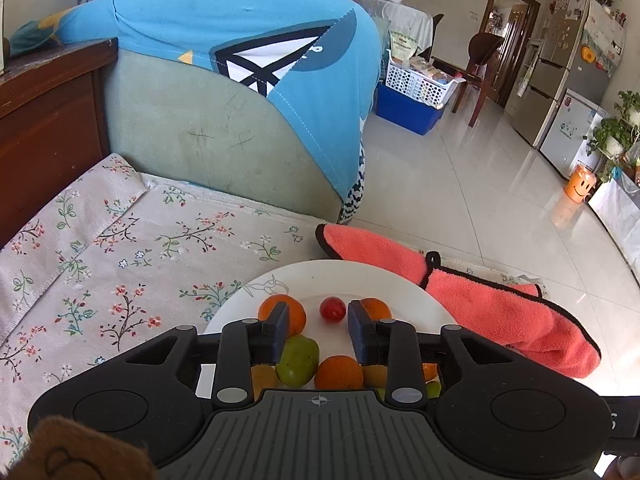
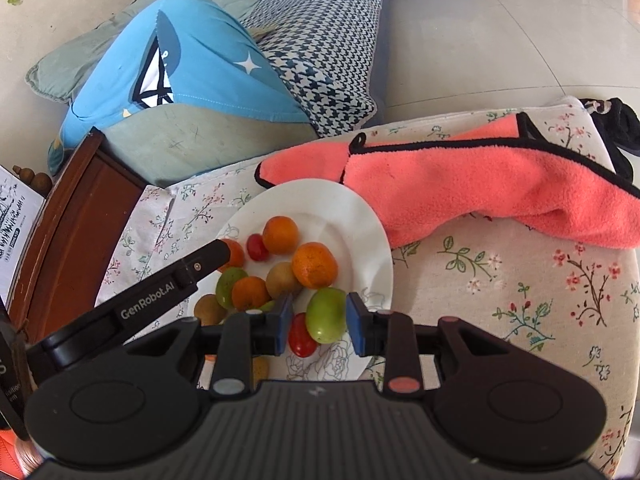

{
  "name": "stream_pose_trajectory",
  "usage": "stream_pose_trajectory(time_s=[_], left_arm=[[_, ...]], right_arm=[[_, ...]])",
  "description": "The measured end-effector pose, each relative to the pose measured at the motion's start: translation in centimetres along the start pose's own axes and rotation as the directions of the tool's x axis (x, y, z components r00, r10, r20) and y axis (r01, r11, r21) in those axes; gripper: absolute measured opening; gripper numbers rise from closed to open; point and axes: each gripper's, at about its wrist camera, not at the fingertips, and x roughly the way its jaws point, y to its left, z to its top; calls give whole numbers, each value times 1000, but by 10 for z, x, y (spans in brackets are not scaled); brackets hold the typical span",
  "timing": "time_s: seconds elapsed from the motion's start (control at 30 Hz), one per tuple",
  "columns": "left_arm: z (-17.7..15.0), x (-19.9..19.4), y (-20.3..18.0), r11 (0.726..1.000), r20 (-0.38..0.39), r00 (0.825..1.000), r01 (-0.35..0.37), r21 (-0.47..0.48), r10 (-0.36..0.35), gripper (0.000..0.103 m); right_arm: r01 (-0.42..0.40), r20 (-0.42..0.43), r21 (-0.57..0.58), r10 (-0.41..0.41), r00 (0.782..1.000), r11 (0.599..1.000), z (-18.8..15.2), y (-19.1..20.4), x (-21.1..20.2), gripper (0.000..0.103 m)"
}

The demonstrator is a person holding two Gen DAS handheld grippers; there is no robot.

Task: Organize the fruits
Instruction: 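Carry the lime and tomato over the plate and lower them, then open both tools and withdraw them from the plate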

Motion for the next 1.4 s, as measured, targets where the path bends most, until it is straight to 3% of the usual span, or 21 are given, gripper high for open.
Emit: stream_pose_trajectory(time_s=[0.13,0.33,0.6,0.73,1.4], left_arm=[[3,-15,-3,1000,30,999,-25,-9,26,57],[1,-35,-10,997,24,997,-73,1,73,71],[-15,-55,-10,986,-50,985,-166,25,167,75],[-23,-67,-11,980,-66,978,-198,28,200,77],[-49,-119,-8,964,-116,958,-264,-8,262,86]], right_arm=[[-10,1,-4,10,1000,1000,1,2,-4,33],[18,-1,-18,-18,1000,1000,0,4,-12,40],[64,17,-53,-63,998,997,-7,9,-35,52],[87,29,-86,-85,996,992,-13,15,-47,67],[158,72,-136,-149,986,978,-47,24,-88,73]])
